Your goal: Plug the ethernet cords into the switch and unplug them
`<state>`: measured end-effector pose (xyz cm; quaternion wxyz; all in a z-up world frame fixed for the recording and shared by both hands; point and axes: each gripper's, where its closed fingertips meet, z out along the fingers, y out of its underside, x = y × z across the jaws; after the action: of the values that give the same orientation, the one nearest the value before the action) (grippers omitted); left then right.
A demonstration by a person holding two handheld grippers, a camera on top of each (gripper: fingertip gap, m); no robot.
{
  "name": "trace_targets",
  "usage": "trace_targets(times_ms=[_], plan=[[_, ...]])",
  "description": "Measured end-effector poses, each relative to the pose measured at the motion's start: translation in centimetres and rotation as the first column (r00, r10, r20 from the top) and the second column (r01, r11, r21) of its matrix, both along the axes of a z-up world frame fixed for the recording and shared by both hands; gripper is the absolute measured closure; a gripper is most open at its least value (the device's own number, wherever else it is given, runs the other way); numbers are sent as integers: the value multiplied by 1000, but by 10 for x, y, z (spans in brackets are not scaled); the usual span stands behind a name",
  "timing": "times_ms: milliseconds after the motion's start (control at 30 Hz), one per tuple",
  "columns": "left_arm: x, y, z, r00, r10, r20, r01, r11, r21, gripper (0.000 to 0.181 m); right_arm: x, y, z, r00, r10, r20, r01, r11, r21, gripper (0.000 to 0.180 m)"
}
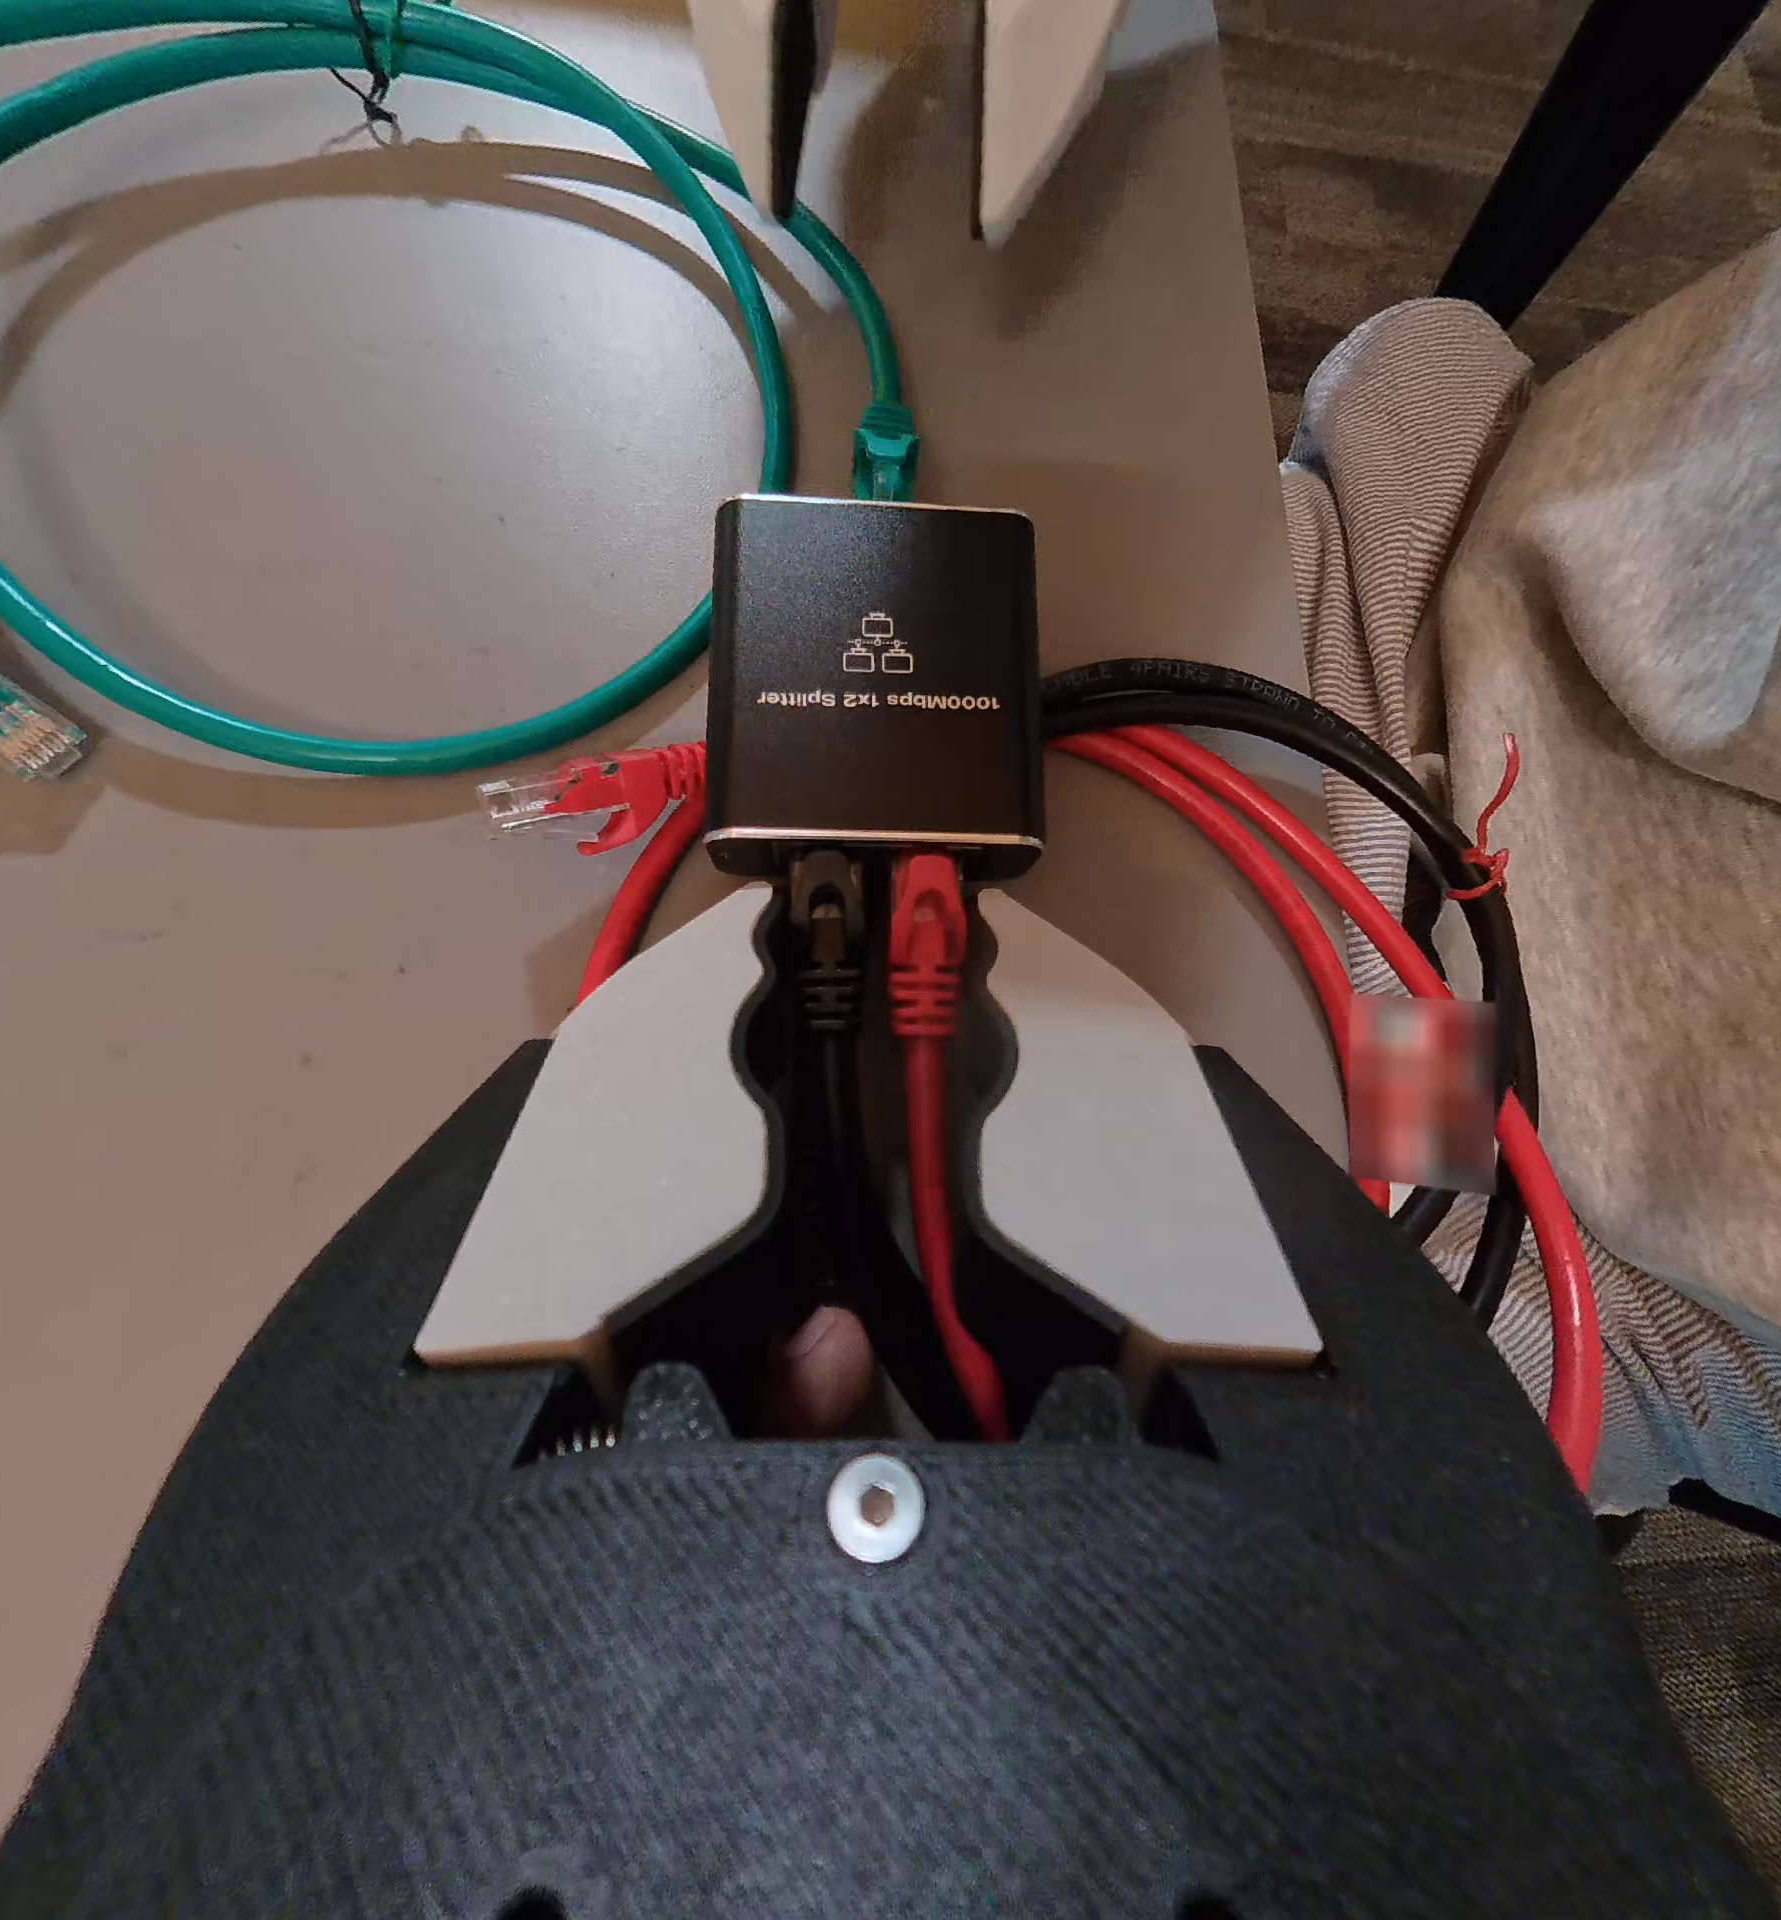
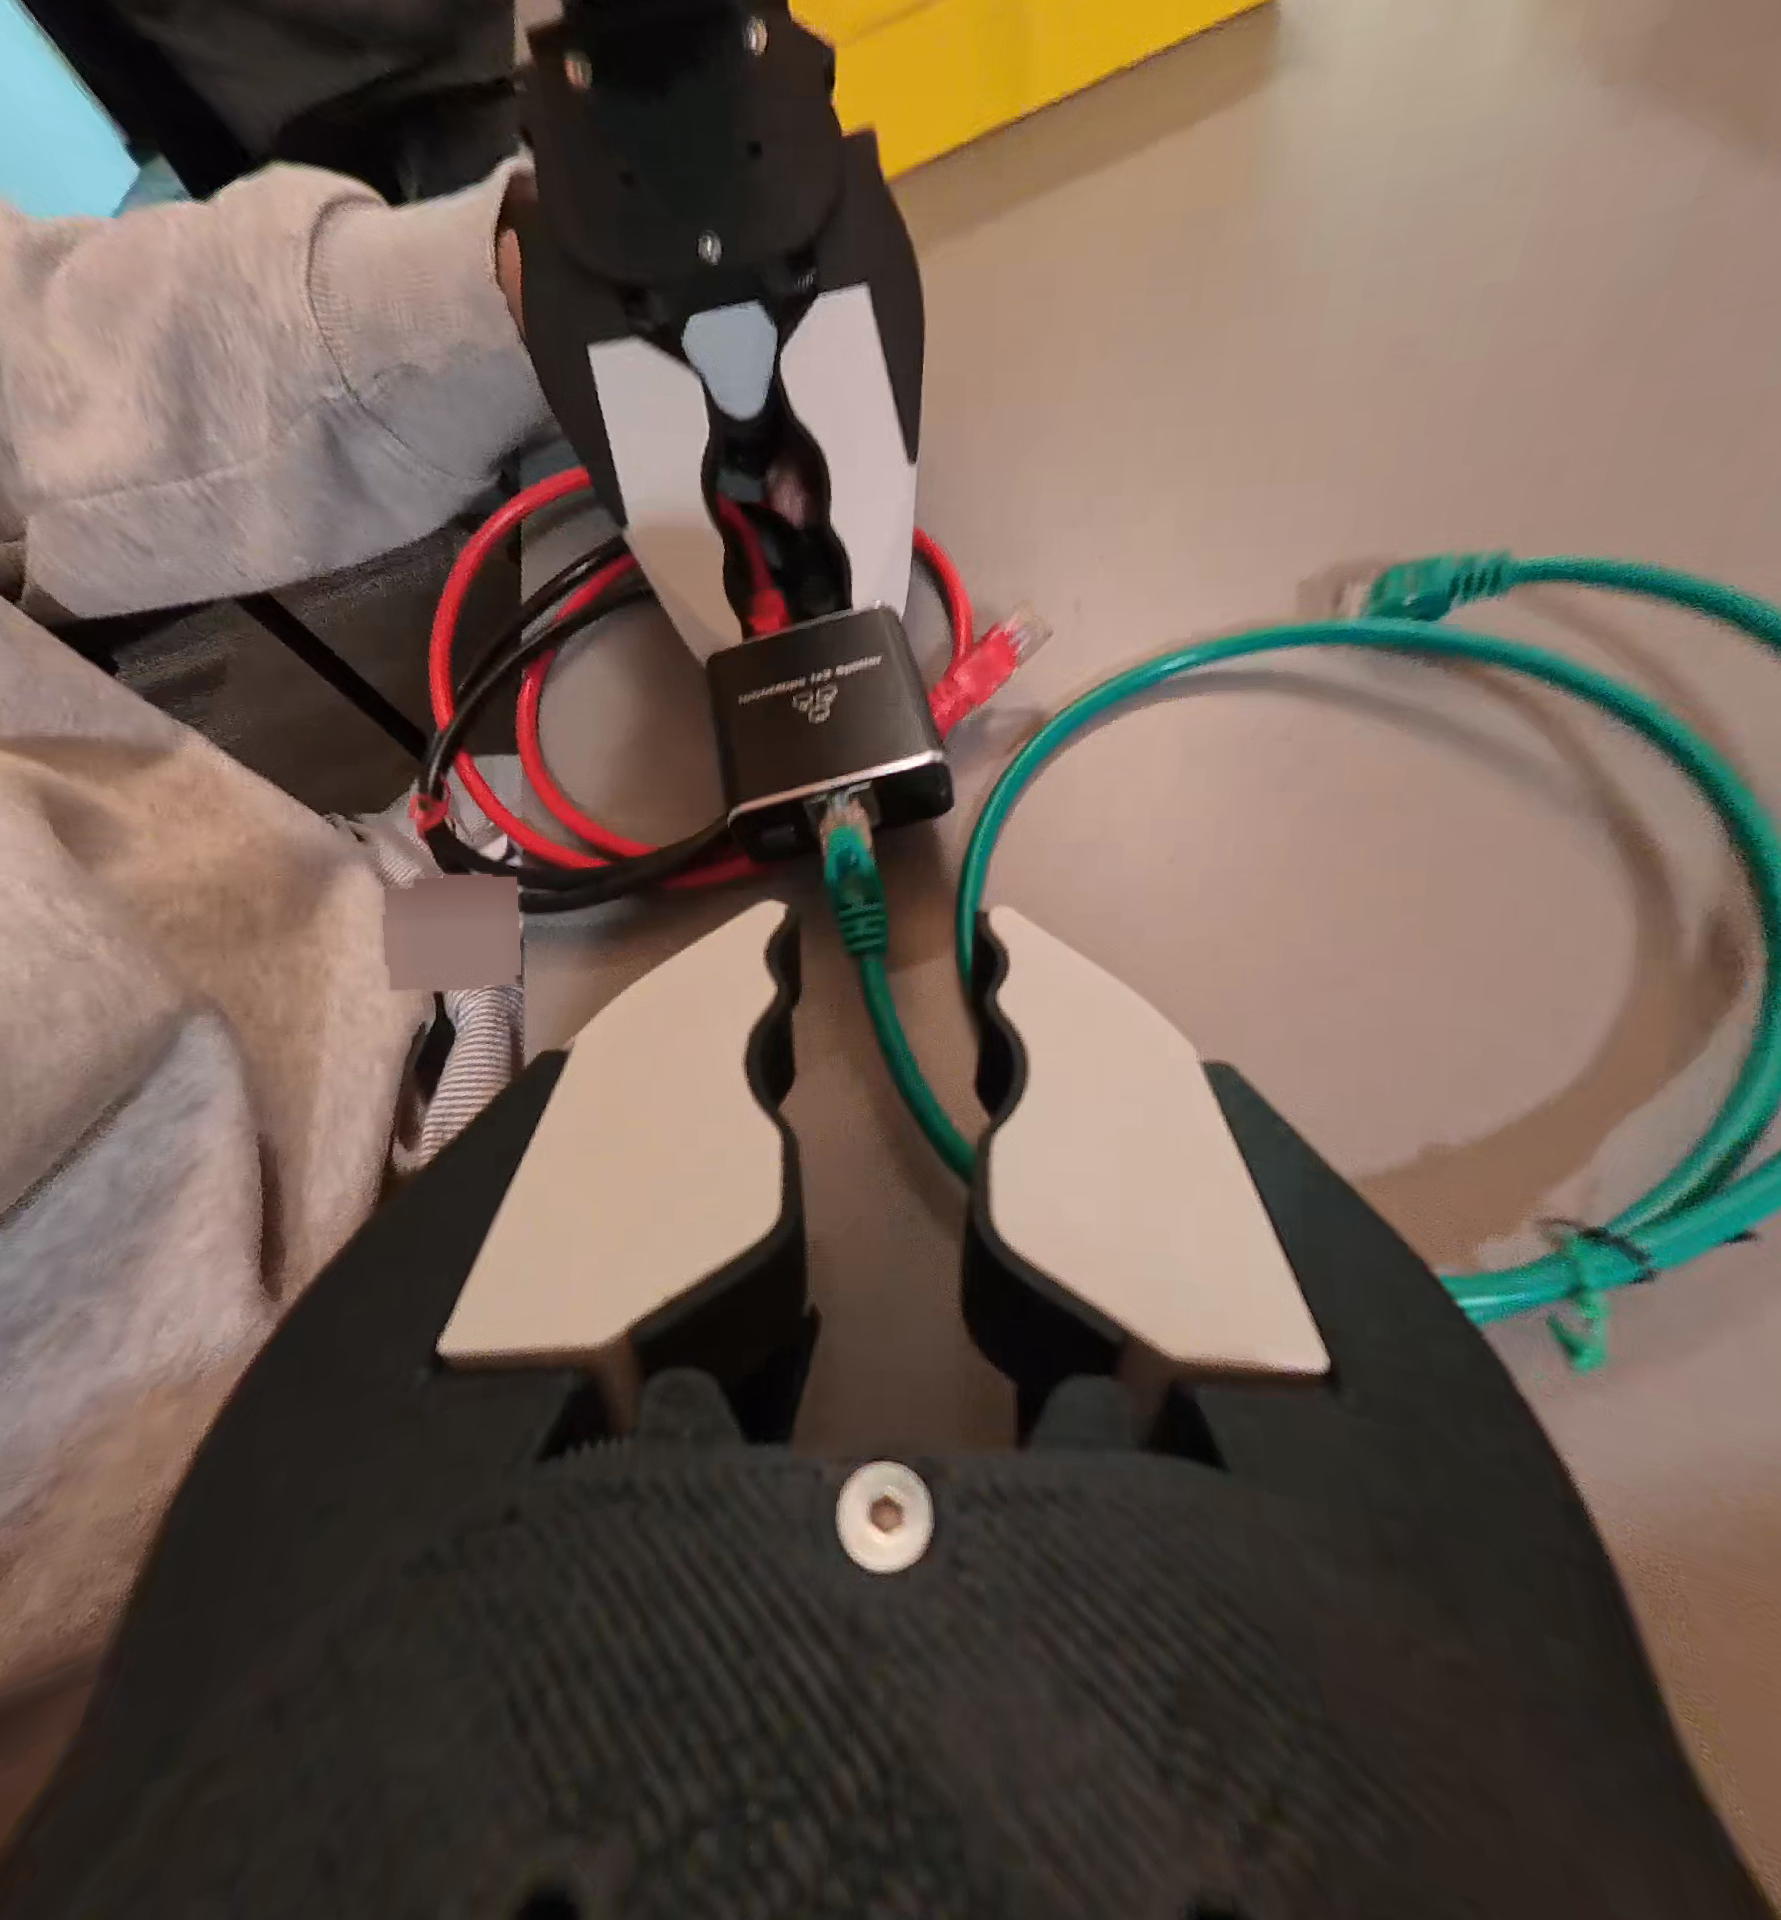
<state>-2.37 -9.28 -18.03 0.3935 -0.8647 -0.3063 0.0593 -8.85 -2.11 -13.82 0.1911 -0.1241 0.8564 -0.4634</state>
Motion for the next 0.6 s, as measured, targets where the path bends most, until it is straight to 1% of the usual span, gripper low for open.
trace_targets(times_ms=[67,167,300,467,600], plan=[[0,0,0,1000,0,0,0,1000,1,148,6,1,-9,999,20,-37,-20,1000,24,148],[0,0,0,1000,0,-1,0,1000,-1,148,6,-2,-19,988,46,-147,-40,998,38,149],[0,0,0,1000,1,-6,-1,1000,-5,148,3,0,-35,967,69,-245,-53,996,75,158],[-1,0,0,1000,1,-4,-1,1000,-4,148,8,0,-37,956,98,-276,-82,994,67,173],[-1,0,0,1000,2,-5,-2,1000,-7,148,10,-2,-35,952,98,-289,-86,995,53,173]])
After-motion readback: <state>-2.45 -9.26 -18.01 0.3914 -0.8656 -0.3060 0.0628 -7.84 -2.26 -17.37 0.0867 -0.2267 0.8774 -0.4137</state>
